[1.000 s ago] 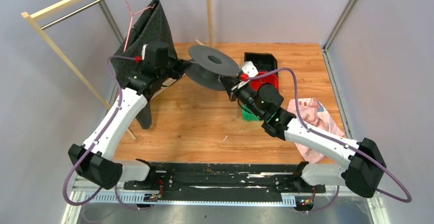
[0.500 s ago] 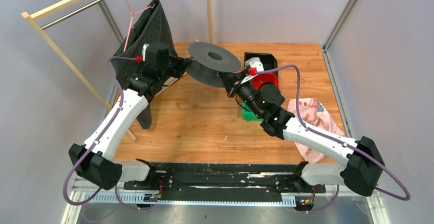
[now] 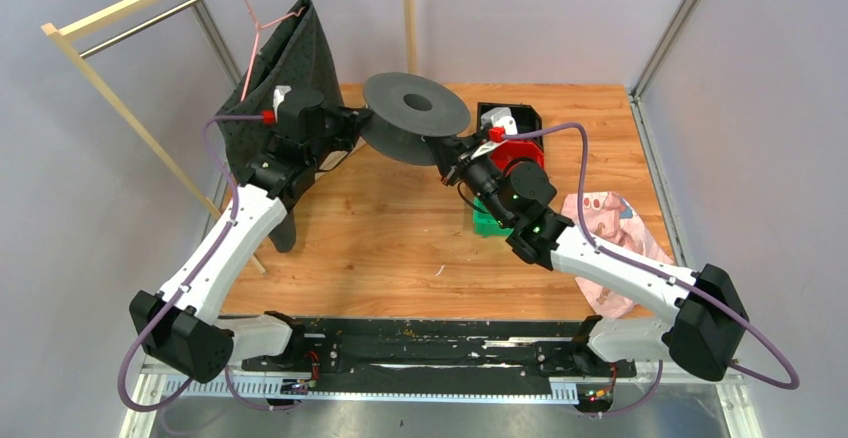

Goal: Wrap the cables

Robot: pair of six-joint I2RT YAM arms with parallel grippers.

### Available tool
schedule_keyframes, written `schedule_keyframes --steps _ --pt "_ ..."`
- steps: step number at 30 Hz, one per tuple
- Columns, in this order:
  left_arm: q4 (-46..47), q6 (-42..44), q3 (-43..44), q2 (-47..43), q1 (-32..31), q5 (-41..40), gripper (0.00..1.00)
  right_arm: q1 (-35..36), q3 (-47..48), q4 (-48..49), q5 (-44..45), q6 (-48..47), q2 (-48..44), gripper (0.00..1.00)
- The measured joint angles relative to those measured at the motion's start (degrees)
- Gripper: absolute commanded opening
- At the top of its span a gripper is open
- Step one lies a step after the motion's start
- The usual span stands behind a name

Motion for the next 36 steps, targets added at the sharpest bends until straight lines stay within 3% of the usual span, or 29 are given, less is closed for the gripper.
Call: schedule_keyframes --steps 36 --pt "14.45 13.00 -5.51 -3.54 -0.33 0.33 0.00 -0.87 2.84 -9.55 -5.05 -0.37 -3.78 0.01"
